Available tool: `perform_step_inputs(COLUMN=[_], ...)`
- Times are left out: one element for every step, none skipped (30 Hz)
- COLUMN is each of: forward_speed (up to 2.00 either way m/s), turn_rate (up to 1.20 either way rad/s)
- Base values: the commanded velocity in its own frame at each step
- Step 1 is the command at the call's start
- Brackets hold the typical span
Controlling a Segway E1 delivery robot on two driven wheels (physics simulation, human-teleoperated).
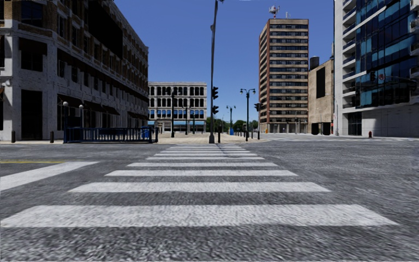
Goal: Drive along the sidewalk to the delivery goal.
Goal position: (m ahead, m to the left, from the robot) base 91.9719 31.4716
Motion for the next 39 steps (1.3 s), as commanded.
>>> perform_step_inputs(forward_speed=[2.0, 2.0, 2.0, 2.0, 2.0, 2.0, 2.0, 2.0, 2.0, 2.0, 2.0, 2.0, 2.0, 2.0, 2.0, 2.0, 2.0, 2.0, 2.0, 2.0, 2.0, 2.0, 2.0, 2.0, 2.0, 2.0, 2.0, 2.0, 2.0, 2.0, 2.0, 2.0, 2.0, 2.0, 2.0, 2.0, 2.0, 2.0, 2.0], turn_rate=[0.0, 0.0, 0.0, 0.0, 0.0, 0.0, 0.0, 0.0, 0.0, 0.0, 0.0, 0.0, 0.0, 0.0, 0.0, 0.04, 0.19, 0.19, 0.34, 0.4, 0.4, 0.42, 0.42, 0.42, 0.42, 0.37, 0.3, 0.28, 0.28, 0.28, 0.28, 0.28, 0.28, 0.28, 0.28, 0.28, 0.28, 0.28, 0.23])
